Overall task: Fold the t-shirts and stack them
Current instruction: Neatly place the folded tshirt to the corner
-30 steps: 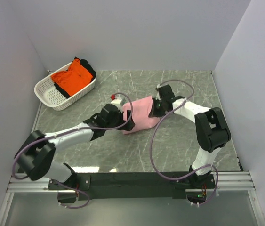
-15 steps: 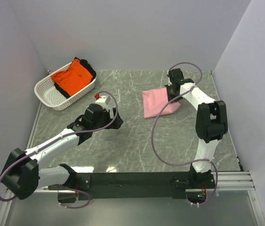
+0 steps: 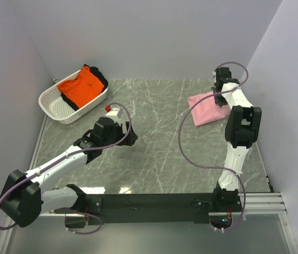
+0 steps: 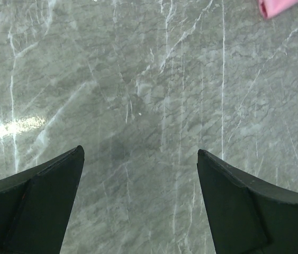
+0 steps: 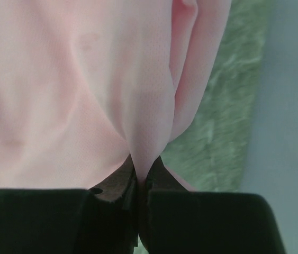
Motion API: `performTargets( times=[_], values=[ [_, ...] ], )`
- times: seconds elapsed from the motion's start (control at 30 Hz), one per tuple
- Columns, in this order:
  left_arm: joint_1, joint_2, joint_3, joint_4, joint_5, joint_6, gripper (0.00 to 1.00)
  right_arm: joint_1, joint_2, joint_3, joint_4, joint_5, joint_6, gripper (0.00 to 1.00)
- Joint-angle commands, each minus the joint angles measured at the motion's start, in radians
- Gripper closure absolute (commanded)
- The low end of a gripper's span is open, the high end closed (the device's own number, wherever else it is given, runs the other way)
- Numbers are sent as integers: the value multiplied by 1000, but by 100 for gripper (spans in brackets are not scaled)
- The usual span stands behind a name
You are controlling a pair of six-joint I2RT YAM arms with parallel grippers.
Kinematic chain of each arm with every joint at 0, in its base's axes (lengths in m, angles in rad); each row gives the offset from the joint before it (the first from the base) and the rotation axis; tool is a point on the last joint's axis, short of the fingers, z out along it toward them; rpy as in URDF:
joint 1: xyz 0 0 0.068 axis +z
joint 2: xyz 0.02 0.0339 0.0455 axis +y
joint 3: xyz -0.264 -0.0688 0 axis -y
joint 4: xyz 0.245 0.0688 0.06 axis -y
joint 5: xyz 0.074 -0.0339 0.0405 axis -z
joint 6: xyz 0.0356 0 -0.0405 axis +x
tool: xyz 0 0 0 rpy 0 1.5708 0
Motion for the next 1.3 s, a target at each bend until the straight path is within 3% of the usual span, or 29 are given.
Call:
performTargets(
  times=[0.0,0.43,0.47,0.53,0.57,0.73,0.77,1.03,1.17,1.27],
  values=[
    [5,-9,5,5,19,14,6,-51,28,90,-34,36,-58,100],
    [5,20,17,-14,14,14,6,-115,106,172,47,119,-98,100],
    [5,20,17,-14,11,12,6,-117,106,172,52,138,-95,97],
    [5,19,20,-17,8,9,6,-115,99,170,60,183,-78,78],
    [5,19,22,-18,8,8,6,-117,94,162,70,191,-73,62],
    [5,2,22,-20,4,4,6,-115,13,89,145,214,-29,32],
    [5,-1,20,-21,4,4,6,-115,-1,58,173,220,-24,13],
    [5,-69,25,-31,-4,-15,5,-88,-261,-201,316,275,118,9],
    [5,-109,23,-46,-4,-29,5,1,-449,-434,388,263,203,7],
    [5,-149,28,-69,-65,-42,4,139,-558,-561,388,257,281,7]
  ],
)
